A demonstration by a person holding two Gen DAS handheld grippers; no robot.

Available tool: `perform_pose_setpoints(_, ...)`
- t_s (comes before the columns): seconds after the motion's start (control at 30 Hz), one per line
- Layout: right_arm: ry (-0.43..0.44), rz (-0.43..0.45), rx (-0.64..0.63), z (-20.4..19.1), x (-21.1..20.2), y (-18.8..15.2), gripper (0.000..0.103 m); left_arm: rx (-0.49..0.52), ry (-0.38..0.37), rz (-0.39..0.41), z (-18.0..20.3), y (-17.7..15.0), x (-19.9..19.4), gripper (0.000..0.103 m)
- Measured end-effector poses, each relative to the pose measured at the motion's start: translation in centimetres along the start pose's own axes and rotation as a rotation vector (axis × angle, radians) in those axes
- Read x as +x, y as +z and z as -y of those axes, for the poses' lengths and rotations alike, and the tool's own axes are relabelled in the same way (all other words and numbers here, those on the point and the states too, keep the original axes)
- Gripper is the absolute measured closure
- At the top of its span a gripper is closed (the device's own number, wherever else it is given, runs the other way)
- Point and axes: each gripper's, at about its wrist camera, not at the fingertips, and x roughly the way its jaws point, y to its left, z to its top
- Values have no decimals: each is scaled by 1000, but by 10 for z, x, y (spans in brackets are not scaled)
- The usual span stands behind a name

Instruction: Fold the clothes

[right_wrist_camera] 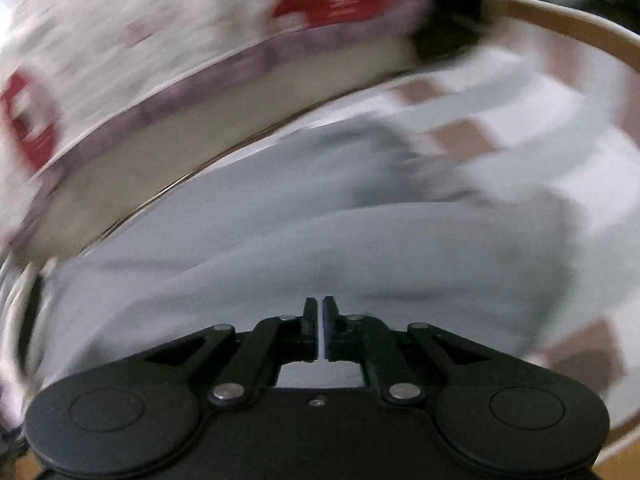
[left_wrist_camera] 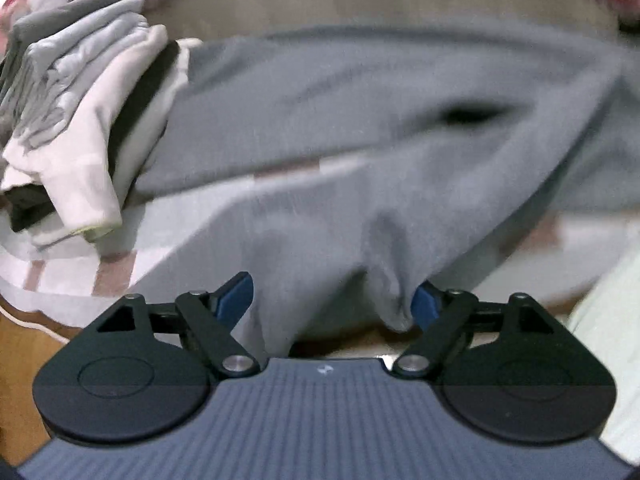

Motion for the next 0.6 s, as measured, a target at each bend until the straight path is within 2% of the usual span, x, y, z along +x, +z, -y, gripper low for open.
perform_pose_setpoints(0.07,74,-38,-132,-38,6,-3,92,56,75,-2,4,-6,1,67)
perform_pose_setpoints(0.1,104,-61,-189,-54,10,-6,86,61,118,-1,3,-5,-4,97)
perform_pose_setpoints(0.13,130,-86,-241,-69,14,-10,79,53,157,8,0,-2,-10,100)
perform_pose_setpoints(0.2,138,-111,-342,-92,21,-20,43,20,208,71,-15,11,-22,100)
perform_pose_setpoints(0.33,105,-90,-526,-119,37,-36,41,-7,267,117,-50,50,-10,100)
perform_pose_setpoints(0.47,181,-111,-578,-124,55,-46,41,-71,231,109,-64,74,7,99)
perform_pose_setpoints(0.6,201,-167,-688,-143,72,-72,41,-118,229,120,-68,78,20,98)
